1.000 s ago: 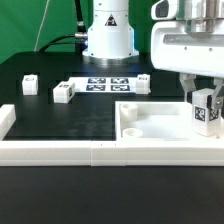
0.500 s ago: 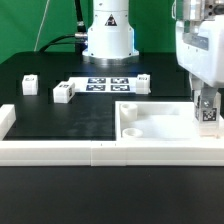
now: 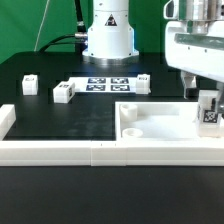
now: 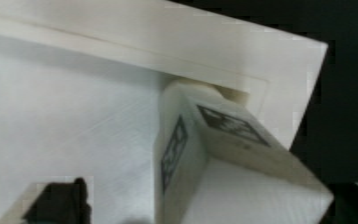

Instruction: Assemble one leg

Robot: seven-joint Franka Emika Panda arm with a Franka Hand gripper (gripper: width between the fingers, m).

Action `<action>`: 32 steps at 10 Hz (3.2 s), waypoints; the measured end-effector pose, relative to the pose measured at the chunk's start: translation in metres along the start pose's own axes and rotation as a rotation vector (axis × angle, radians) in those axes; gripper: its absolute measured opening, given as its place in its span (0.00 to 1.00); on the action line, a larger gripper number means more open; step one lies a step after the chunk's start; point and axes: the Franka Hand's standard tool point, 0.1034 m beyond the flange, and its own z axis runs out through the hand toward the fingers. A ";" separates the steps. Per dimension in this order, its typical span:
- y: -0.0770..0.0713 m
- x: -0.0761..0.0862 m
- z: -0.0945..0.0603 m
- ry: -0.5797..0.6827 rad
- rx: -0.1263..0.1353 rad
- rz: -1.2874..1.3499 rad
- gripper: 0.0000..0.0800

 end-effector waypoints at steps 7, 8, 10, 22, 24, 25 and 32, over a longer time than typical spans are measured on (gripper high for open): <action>-0.005 -0.003 -0.002 0.002 0.011 -0.740 0.81; -0.006 -0.005 -0.002 0.003 0.012 -0.843 0.81; -0.006 -0.004 -0.002 0.009 0.006 -0.962 0.81; -0.003 -0.005 -0.001 0.004 -0.004 -0.095 0.36; -0.004 -0.006 -0.001 0.005 -0.009 0.187 0.36; -0.004 -0.005 -0.001 0.003 -0.010 0.205 0.36; -0.004 -0.006 0.000 -0.015 -0.004 0.390 0.71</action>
Offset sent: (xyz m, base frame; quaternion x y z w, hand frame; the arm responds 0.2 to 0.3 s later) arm 0.0000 0.0184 -0.0026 0.0127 -0.0096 -0.2674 0.9635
